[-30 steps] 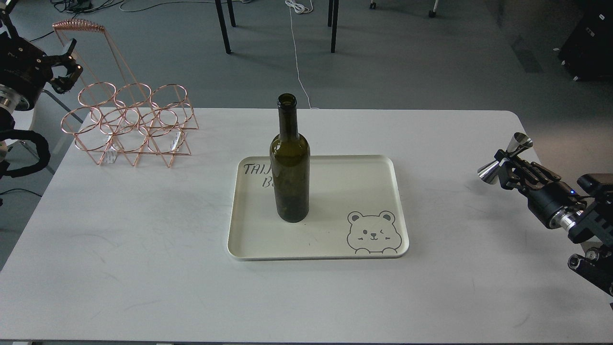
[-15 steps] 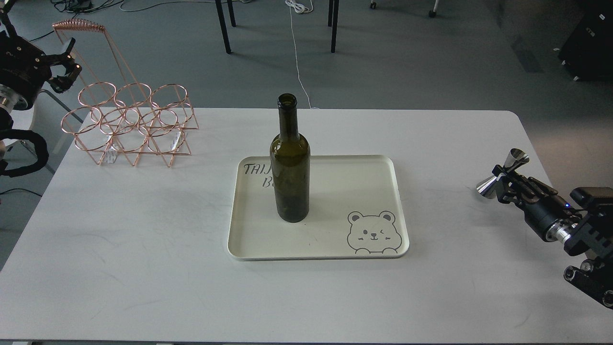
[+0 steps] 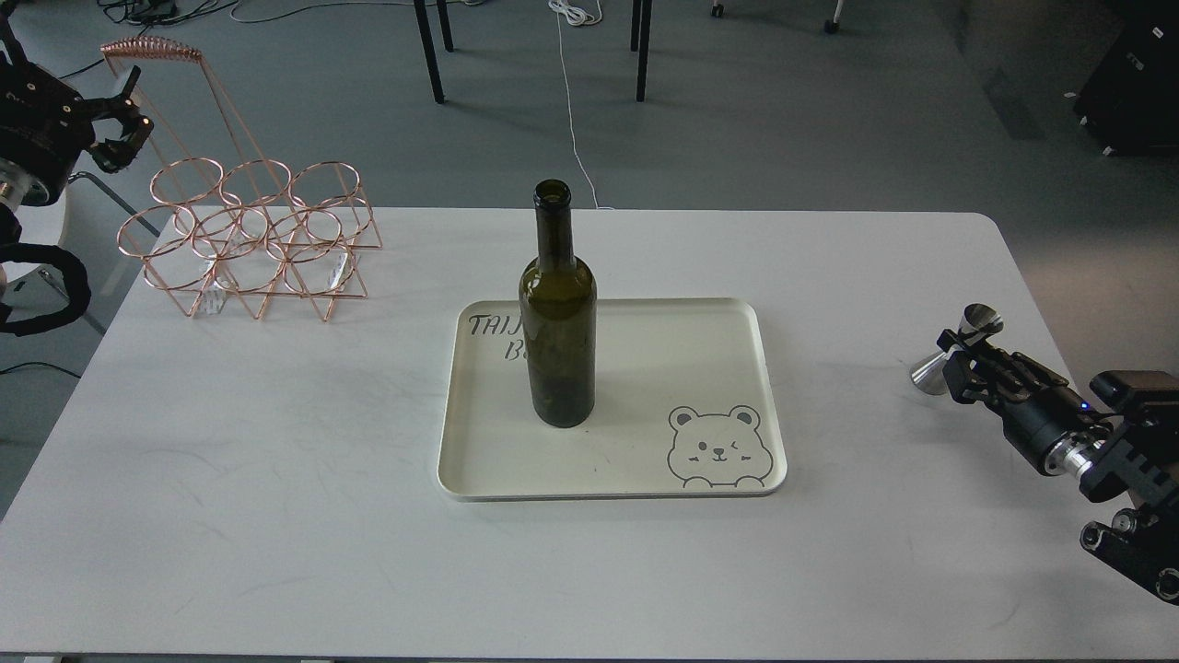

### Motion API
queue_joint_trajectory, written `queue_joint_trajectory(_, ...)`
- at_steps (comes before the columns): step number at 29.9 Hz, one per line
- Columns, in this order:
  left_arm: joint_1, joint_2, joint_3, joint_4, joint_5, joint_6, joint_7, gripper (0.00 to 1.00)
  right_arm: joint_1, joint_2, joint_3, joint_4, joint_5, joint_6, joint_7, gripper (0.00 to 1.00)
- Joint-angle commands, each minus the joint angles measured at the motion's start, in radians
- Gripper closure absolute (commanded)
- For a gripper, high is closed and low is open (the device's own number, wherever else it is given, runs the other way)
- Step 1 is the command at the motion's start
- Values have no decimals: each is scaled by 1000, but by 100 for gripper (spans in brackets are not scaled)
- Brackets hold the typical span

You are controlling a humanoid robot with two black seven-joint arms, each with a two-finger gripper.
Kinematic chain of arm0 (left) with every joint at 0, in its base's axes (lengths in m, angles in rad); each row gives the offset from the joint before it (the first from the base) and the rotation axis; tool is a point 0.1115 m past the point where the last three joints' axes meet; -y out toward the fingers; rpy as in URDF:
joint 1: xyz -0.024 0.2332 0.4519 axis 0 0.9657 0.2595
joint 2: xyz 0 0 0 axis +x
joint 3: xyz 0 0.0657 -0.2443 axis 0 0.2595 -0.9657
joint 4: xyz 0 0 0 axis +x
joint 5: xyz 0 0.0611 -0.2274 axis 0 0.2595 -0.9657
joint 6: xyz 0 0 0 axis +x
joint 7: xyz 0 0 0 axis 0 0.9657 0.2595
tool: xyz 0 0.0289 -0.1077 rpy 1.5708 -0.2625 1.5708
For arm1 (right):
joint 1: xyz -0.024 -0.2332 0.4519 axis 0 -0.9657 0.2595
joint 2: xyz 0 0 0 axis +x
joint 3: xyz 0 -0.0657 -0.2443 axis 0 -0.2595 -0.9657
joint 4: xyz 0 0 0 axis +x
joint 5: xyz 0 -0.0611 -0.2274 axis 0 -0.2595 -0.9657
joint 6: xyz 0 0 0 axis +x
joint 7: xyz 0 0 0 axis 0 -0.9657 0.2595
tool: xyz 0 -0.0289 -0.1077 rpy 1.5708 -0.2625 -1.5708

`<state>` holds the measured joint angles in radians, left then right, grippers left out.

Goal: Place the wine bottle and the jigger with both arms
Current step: 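Carry the jigger off the tray toward the table edge nearest the right arm, then set the jigger down on the table and withdraw the right gripper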

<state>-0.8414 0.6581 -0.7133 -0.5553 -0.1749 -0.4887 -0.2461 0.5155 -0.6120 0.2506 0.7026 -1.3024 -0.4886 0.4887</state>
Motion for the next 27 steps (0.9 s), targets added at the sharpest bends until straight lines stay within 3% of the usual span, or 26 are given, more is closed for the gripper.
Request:
queue_joint_trajectory(1, -1, 1, 0, 0, 0, 0, 1, 2, 0, -6, -5, 18, 0, 0, 0, 61)
queue_joint_trajectory(6, -4, 0, 0, 0, 0, 0, 5, 2, -12, -25, -13, 64, 2, 0, 0, 50)
queue_joint_trajectory(16, -5, 1, 0, 0, 0, 0, 5, 2, -55, -106, -10, 152, 8, 0, 0, 47)
queue_joint_trajectory(23, -4, 9, 0, -1, 0, 0, 10, 2, -118, -270, 13, 319, 32, 0, 0, 47)
queue_joint_trajectory(27, -2, 55, 24, -3, 2, 0, 21, 2, -115, -389, 29, 419, 219, 0, 0, 46)
